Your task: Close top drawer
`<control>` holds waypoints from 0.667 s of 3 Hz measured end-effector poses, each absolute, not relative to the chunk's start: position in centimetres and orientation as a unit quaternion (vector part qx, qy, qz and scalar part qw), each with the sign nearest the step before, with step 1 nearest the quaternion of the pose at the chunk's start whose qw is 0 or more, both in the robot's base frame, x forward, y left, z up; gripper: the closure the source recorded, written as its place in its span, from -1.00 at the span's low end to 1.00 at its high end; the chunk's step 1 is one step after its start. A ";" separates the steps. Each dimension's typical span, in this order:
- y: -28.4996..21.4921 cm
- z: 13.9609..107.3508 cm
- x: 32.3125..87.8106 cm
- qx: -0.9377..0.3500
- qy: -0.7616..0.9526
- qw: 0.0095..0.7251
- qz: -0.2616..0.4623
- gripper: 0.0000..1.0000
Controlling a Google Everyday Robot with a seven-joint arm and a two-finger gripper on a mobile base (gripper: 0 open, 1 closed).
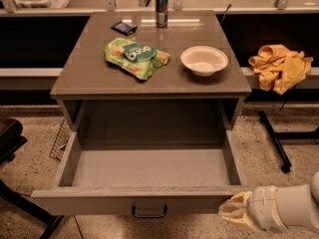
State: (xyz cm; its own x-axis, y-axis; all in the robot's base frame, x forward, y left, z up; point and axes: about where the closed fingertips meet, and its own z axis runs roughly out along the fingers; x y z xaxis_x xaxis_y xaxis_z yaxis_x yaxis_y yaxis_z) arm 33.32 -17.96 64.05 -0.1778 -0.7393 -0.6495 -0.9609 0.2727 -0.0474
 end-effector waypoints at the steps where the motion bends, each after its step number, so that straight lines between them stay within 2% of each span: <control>1: -16.8 63.0 35.1 -0.586 0.733 0.287 0.193 1.00; 2: -15.0 63.2 38.2 -0.601 0.716 0.300 0.190 1.00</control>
Offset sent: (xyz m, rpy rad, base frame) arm 0.1172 0.0657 -0.0044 0.0230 -0.1235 0.1431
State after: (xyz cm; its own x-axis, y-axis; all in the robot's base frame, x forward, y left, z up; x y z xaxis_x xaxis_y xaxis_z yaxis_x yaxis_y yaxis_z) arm 38.24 -14.96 63.17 -0.0968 -0.7466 -0.6582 -0.9750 0.2040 -0.0880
